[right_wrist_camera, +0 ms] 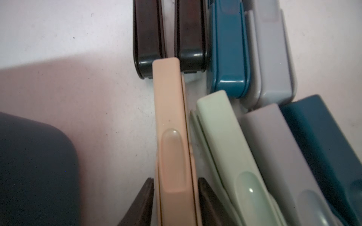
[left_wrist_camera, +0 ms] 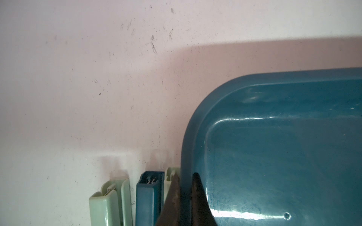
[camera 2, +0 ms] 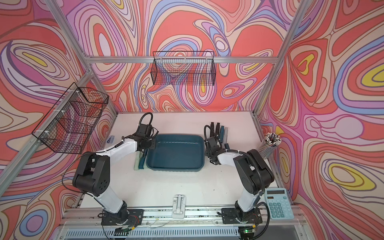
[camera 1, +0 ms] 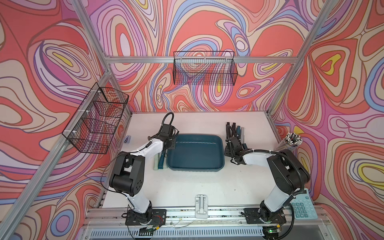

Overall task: Put the pruning pliers into the storage box
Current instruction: Pick up the pruning pliers from the center of the board, then place the pruning pliers in the storage box.

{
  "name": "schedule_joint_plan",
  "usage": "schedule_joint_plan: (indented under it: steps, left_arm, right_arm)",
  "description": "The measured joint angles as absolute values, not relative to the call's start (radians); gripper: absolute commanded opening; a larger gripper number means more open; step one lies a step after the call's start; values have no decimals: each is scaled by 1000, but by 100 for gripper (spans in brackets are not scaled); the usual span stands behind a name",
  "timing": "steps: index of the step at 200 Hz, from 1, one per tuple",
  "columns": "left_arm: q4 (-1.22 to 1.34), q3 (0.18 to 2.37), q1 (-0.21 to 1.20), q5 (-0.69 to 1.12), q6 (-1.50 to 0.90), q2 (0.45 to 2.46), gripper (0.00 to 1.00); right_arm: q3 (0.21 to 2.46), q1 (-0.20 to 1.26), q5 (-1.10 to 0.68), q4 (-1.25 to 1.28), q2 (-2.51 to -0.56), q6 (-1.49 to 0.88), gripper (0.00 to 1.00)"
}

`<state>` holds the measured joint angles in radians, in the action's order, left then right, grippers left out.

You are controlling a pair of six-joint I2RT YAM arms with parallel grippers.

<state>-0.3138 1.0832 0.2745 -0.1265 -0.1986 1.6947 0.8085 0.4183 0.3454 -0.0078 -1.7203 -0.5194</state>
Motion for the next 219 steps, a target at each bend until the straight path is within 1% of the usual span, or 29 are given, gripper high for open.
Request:
schedule_joint_plan:
  steps: [11,24,55,79,93,133,148,177,197,219]
  left_arm:
    - [-314,1083,274,-123,-200,1695,2]
    - [-314,1083,273,-119,-204,1695,2]
    - [-314,1083,273,-109,-212,1695,1]
    - [-314,1082,273,-96,-219,1694,0]
    - [-315,1082,273,-88,-226,1694,0]
    - [-314,1079,276,-65,-258,1691,0]
    - [-314,1079,282,-59,-270,1691,0]
    - [-314,1079,289,-51,-294,1691,0]
    - [-314,1079,289,-46,-303,1691,0]
    - [-313,1076,289,-41,-317,1689,0]
  right_arm:
    - [809,418,345,-8,-1720,-509,23]
    - [810,418,342,-10,-1718,-506,21]
    - [810,418,341,-31,-1691,-490,21]
    - [810,418,341,-54,-1631,-480,21]
    - [812,418,341,-69,-1597,-476,19]
    - [861,433,346,-130,-1530,-500,18]
    - [901,465,352,-149,-1520,-517,19]
    - [1000,585,350,-150,-1529,-551,19]
    - [1073,679,343,-123,-1584,-585,20]
    - [1111,749,316,-84,-1679,-630,20]
